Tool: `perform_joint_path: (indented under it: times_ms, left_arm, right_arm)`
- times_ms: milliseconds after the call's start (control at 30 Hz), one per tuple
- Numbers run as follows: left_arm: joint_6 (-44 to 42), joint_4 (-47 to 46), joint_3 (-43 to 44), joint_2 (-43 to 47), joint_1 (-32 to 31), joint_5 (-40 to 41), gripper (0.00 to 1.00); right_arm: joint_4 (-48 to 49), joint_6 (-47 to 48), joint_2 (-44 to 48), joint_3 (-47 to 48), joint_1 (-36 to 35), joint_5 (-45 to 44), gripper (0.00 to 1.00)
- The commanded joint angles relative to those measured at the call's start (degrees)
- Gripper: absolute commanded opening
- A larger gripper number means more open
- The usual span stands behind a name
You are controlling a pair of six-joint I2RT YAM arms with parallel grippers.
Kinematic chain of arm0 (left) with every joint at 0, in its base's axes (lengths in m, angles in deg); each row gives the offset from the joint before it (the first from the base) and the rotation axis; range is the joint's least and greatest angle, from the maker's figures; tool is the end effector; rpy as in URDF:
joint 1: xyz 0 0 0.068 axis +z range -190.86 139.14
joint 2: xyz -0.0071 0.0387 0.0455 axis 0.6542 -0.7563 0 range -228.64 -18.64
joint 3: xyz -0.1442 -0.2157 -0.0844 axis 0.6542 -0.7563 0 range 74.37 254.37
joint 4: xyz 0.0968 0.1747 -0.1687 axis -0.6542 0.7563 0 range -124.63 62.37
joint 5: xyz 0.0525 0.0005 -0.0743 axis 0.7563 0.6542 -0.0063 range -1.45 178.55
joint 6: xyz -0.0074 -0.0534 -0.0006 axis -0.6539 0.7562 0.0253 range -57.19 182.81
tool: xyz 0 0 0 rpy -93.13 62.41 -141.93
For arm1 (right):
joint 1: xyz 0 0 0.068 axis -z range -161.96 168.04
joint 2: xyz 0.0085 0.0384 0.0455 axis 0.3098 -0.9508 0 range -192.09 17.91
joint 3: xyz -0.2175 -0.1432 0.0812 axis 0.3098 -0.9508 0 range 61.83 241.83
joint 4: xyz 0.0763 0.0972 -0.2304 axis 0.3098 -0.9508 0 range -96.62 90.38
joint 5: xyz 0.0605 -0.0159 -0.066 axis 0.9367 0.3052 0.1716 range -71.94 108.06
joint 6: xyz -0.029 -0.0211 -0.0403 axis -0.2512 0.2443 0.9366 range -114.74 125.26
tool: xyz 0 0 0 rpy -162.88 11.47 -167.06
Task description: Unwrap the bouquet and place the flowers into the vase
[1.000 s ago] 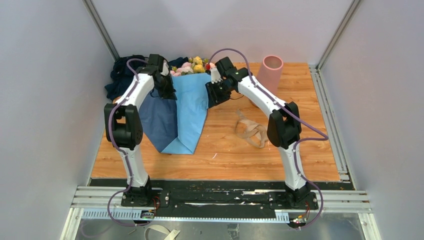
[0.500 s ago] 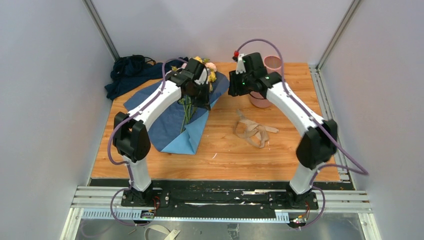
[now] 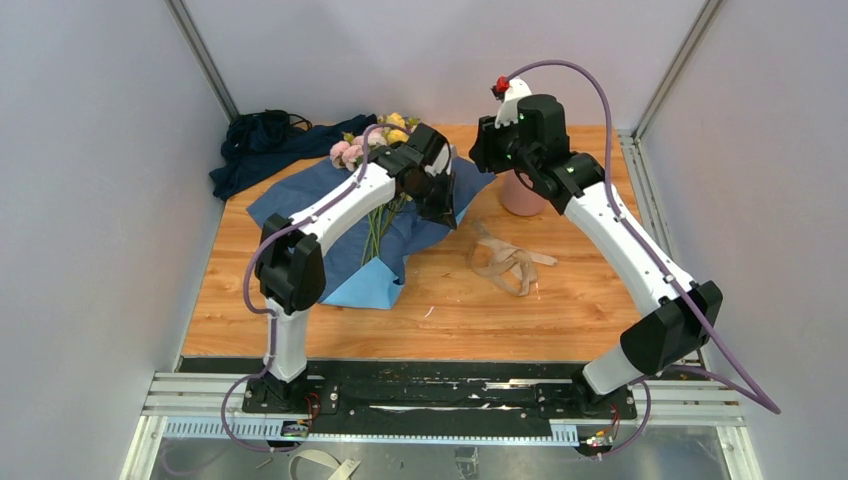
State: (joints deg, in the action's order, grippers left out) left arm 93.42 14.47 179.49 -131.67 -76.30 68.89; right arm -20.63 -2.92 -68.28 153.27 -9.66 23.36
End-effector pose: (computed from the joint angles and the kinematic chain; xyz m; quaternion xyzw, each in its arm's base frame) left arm 0.3455 -0.2607 0.2920 0.0882 0.9419 -0.2898 0.1453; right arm 0.3051 0.1639 0.4293 -0.1625 0.7803 0.2208 0.5622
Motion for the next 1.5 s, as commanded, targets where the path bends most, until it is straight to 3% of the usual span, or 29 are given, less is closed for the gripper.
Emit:
perform_joint_path:
  times_ms: [0,100,200,300,333,400,433,567,700,833,1000,1233,1467]
  left_arm:
    - [4.25,-4.89,1.38,-3.55,-1.90,-4.53,0.00]
    - [4.40,-8.17,1.73,-3.13,-2.19,-5.26,0.01]
    - [3.31,-10.09,1.21,-0.12,-2.18,-4.12,0.14]
    - [1.95,-11.87,-2.66,5.25,-2.18,-2.76,0.40]
    - [1.20,-11.69,-4.05,7.03,-2.18,-1.46,0.54]
    - [-1.01,-9.94,-6.36,10.46,-2.18,1.48,0.69]
    - [-2.64,-8.76,-7.43,12.06,-2.18,2.76,0.71]
    - [-8.50,-7.64,-15.75,22.22,-2.26,14.07,0.74]
    - [-10.22,-6.07,-24.31,28.57,0.78,24.37,0.77]
    - [-8.05,-8.78,-33.50,30.98,9.08,20.76,0.83]
    - [-7.06,-5.89,-33.89,26.48,13.20,21.76,0.86]
    - [-7.37,-3.66,-32.72,19.79,16.56,18.75,0.88]
    - [-8.47,-2.64,-33.58,16.67,18.21,13.40,0.85]
  right_arm:
    - [-0.80,0.54,-0.33,0.56,0.55,-0.98,0.38]
    - [-0.58,0.17,0.59,-0.89,0.56,-1.28,0.38]
    - [-0.75,0.34,0.57,-1.48,0.55,-1.30,0.37]
    - [-0.85,0.36,0.03,-1.16,0.60,-1.82,0.34]
    - [-0.75,0.28,-0.25,-0.93,0.55,-1.87,0.34]
    - [-0.49,-0.08,-1.32,-0.51,0.56,-1.62,0.34]
    - [0.14,-0.56,-1.55,-0.59,0.55,-1.47,0.34]
    - [5.42,-3.37,-2.33,-4.31,0.55,-1.03,0.27]
    - [0.55,-2.10,-10.29,0.46,-0.16,7.49,0.32]
    - [-8.00,2.50,-20.54,8.60,-2.51,14.84,0.32]
    - [-18.13,6.59,-29.80,14.86,-4.56,22.39,0.28]
    - [-25.94,12.39,-35.02,17.40,-6.07,27.33,0.29]
    - [-25.87,17.44,-32.95,11.73,-7.34,32.83,0.31]
